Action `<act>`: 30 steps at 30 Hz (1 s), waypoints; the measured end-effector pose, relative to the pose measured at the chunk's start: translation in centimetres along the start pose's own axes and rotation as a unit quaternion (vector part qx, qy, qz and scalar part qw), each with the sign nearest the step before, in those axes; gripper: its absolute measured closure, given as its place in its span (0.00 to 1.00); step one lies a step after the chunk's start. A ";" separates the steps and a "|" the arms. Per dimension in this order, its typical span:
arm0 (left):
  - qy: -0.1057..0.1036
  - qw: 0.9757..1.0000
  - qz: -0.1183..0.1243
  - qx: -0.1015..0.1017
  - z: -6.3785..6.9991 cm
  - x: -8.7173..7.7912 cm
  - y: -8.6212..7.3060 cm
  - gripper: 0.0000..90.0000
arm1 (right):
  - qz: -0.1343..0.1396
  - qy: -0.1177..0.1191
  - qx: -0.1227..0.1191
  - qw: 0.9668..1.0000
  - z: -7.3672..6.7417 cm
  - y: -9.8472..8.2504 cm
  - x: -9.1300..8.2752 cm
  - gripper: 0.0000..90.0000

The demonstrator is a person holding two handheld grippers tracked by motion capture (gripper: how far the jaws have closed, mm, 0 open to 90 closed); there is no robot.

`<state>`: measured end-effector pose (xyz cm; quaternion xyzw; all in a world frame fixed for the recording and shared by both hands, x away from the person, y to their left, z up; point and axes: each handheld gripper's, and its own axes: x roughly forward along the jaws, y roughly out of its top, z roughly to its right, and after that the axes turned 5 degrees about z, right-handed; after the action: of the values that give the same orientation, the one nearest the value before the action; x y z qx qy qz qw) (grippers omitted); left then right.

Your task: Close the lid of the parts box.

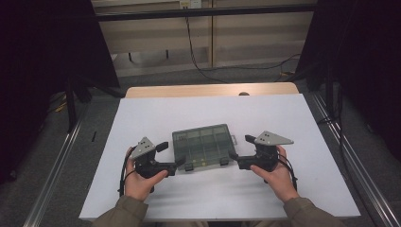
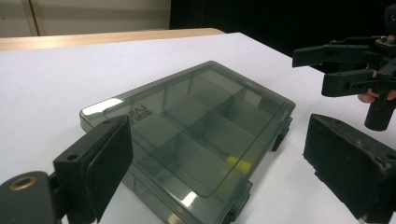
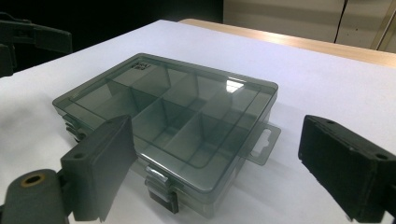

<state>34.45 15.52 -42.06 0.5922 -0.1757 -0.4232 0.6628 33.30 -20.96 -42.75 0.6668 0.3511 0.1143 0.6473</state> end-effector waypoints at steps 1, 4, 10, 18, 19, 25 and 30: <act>0.003 1.000 -0.001 0.004 0.0 -0.1 0.0 0.08 | -0.003 -0.002 -0.001 1.000 0.0 -0.1 -0.1 0.10; 0.000 1.000 -0.003 0.005 0.0 -0.2 -0.1 0.08 | -0.003 -0.002 0.002 1.000 0.1 -0.3 -0.3 0.09; -0.004 1.000 0.008 0.004 -0.2 -0.7 -0.2 0.08 | -0.003 -0.005 0.002 1.000 0.5 -0.7 -1.3 0.08; -0.005 1.000 0.018 0.007 -0.4 -1.3 -0.5 0.06 | 0.004 -0.014 0.004 1.000 1.0 -1.3 -2.6 0.07; -0.006 1.000 0.018 0.009 -0.5 -1.4 -0.4 0.06 | 0.005 -0.015 0.004 1.000 1.0 -1.4 -2.7 0.07; -0.008 1.000 0.017 0.015 -0.8 -1.9 -0.6 0.05 | 0.013 -0.019 0.008 1.000 1.3 -1.6 -3.5 0.07; -0.008 1.000 0.021 0.019 -1.1 -2.5 -0.9 0.05 | 0.019 -0.022 0.010 1.000 1.6 -1.7 -4.0 0.07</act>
<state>33.52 18.20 -42.51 0.5971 -0.2014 -0.4107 0.6590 30.78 -24.79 -43.35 0.6821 0.3254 0.1081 0.6459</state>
